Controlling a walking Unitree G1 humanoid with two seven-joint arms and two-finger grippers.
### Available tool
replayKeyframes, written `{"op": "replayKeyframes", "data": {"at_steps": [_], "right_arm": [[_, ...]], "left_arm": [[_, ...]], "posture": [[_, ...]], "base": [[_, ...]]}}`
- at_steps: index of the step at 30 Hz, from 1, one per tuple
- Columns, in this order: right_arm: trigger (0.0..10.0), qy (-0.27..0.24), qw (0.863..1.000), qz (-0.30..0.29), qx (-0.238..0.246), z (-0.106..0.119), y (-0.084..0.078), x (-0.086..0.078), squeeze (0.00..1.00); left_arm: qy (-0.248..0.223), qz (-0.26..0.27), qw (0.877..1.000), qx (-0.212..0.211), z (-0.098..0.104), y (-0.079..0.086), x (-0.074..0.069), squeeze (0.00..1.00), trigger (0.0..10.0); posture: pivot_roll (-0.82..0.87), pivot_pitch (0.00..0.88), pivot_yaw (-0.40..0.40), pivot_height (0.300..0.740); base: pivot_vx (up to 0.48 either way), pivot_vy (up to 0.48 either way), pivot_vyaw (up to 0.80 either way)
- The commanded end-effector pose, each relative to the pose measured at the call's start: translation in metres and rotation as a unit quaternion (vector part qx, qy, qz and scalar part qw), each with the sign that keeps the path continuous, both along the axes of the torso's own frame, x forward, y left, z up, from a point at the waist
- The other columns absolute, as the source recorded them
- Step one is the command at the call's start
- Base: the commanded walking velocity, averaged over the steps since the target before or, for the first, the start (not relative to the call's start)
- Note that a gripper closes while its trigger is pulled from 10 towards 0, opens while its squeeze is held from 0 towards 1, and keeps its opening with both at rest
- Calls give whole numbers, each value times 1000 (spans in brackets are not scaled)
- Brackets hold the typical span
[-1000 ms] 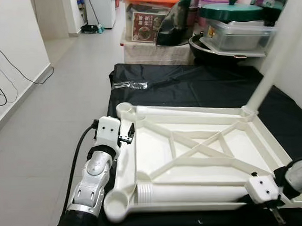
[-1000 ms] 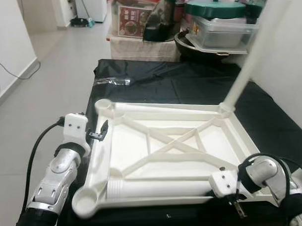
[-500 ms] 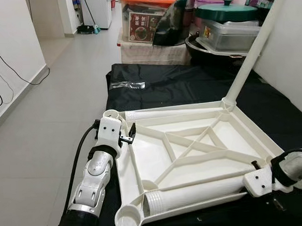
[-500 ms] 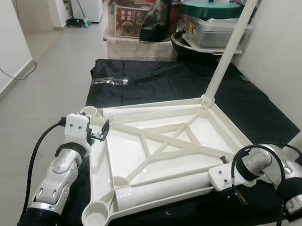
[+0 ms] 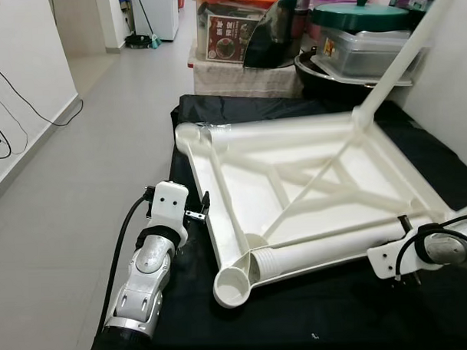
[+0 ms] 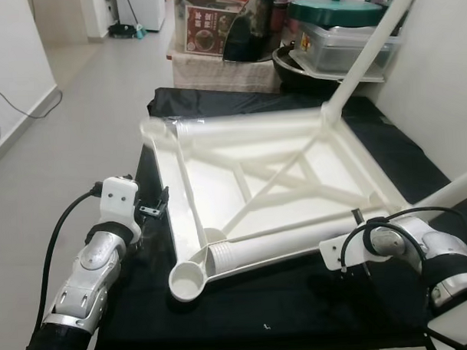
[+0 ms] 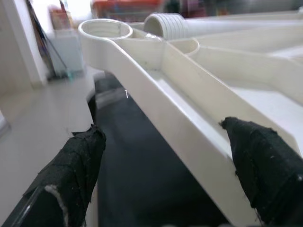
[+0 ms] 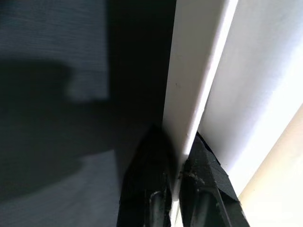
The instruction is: Building children table
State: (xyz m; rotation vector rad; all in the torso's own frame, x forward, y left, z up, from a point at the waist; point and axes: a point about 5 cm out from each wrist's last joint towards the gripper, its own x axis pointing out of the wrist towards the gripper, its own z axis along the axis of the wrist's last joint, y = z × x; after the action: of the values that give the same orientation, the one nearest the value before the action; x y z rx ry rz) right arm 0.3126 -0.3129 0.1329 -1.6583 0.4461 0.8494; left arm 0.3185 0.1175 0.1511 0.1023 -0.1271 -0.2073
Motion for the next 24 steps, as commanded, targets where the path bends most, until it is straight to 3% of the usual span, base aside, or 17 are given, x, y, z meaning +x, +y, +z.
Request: {"op": "replayKeyframes", "data": {"at_steps": [1,2,3,4,10,18,19,20,22,23,24], "right_arm": [[10000,-97,993,32,55,36,10,15,0],[10000,-85,992,54,82,35,17,12,914],[10000,-85,992,54,82,35,17,12,914],[10000,-71,991,69,91,34,21,11,1000],[10000,-5,986,69,150,38,28,11,1000],[10000,-14,985,87,149,46,31,14,1000],[10000,-21,979,77,187,53,35,19,1000],[10000,-41,965,50,256,62,43,27,1000],[10000,-41,965,50,256,62,43,27,1000],[10000,-51,950,33,308,68,47,33,1000],[10000,-94,922,4,376,76,55,42,1000]], "left_arm": [[33,-3,999,8,-14,-3,-2,0,10000],[34,-2,999,8,-15,-2,-2,0,10000],[34,-2,999,8,-15,-2,-2,0,10000],[35,-3,999,8,-15,-3,-2,0,10000],[37,-5,999,6,-17,-5,-3,0,10000],[38,-5,999,4,-18,-6,-4,0,10000],[38,-5,999,3,-19,-6,-4,0,10000],[37,-2,999,1,-19,-6,-5,0,10000],[37,-2,999,1,-19,-6,-5,0,10000],[37,0,999,0,-19,-5,-5,0,10000],[30,31,999,-10,-17,3,-3,0,10000]], "posture": [[58,0,-105,740],[57,0,-107,740],[57,0,-107,740],[59,0,-108,740],[55,0,-111,740],[50,0,-114,740],[49,0,-117,740],[53,0,-122,740],[53,0,-122,740],[53,0,-122,740],[56,0,-124,740]], "base": [[0,0,0],[0,0,0],[0,0,0],[0,0,0],[0,0,0],[0,0,0],[0,0,0],[0,0,0],[0,0,0],[0,0,0],[0,0,0]]}}
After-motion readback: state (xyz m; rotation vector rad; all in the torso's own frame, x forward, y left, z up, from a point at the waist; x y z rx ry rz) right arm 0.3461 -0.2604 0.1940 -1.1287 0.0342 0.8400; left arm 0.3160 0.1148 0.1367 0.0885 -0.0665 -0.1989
